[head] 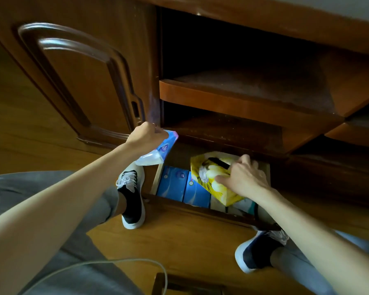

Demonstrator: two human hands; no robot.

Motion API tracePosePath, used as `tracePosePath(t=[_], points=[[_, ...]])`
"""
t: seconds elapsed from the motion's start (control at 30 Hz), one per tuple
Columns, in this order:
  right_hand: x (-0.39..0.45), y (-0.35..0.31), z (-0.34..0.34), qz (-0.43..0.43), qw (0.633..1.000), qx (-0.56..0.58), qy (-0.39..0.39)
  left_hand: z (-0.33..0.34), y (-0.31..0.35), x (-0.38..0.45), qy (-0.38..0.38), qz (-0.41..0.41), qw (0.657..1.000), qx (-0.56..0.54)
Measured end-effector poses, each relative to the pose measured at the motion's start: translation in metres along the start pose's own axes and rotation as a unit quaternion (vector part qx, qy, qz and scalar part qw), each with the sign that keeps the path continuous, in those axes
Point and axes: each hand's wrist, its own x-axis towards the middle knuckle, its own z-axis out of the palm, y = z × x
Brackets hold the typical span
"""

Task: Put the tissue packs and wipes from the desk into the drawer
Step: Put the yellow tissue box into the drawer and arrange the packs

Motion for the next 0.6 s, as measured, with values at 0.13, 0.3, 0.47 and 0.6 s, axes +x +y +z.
tracePosePath(t=[0.13,0.3,0.47,0.6], points=[[0.003,0.01,0.01,0.102,0.99,0.093,-0.024,0.003,0.008,-0.004,-0.019,0.018,1.0,-0.003],[0.019,-0.022,0.014,0.08,0.996,0.039,0.004,0.008,0.011,-0.007,-0.014,0.018,1.0,-0.01],[0.041,-0.056,0.028,0.049,0.997,0.049,0.037,0.008,0.011,-0.009,-0.008,0.014,1.0,0.005],[0.049,-0.063,0.055,0.056,0.976,0.185,0.098,0.005,0.007,-0.008,-0.012,0.018,1.0,0.003]])
